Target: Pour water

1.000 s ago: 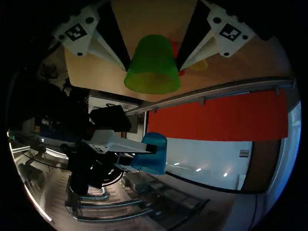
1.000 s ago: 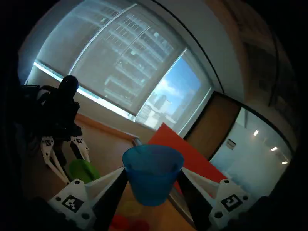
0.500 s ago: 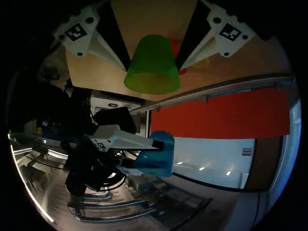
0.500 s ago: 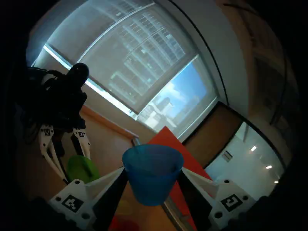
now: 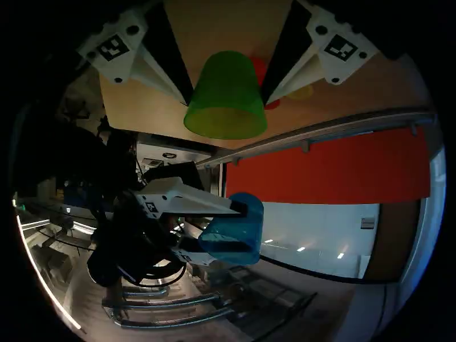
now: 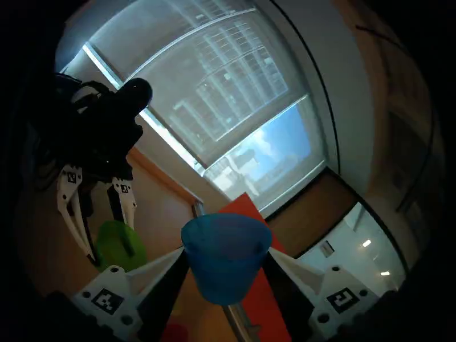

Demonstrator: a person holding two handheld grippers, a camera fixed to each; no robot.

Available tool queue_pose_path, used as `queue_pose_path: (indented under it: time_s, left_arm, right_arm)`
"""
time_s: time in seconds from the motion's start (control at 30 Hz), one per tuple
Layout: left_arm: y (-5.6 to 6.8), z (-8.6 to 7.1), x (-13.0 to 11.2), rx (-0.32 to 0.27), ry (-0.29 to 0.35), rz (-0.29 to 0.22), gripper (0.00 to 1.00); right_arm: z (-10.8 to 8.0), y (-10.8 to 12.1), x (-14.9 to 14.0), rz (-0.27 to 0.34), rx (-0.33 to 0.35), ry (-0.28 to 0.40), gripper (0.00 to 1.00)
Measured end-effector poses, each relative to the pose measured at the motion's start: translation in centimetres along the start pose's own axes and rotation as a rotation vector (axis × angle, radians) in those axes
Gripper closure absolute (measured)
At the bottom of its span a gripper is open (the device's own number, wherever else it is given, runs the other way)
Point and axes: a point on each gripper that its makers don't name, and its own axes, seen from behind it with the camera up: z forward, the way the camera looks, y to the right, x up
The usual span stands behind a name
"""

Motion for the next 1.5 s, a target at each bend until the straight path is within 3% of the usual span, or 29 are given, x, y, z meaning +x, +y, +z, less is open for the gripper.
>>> queue_pose_path:
  time_s: [1.03,1.5]
  left_arm:
    - [0.0,0.0,0.1,-0.005,0.015,-0.015,0.19]
    - [-0.1,-0.1,0.0,-0.002,0.017,-0.021,0.18]
  right_arm:
    - [1.0,-0.4,0.2,-0.248,-0.001,-0.023,0.14]
    - [1.2,-0.1,0.2,-0.311,-0.013,-0.031,0.14]
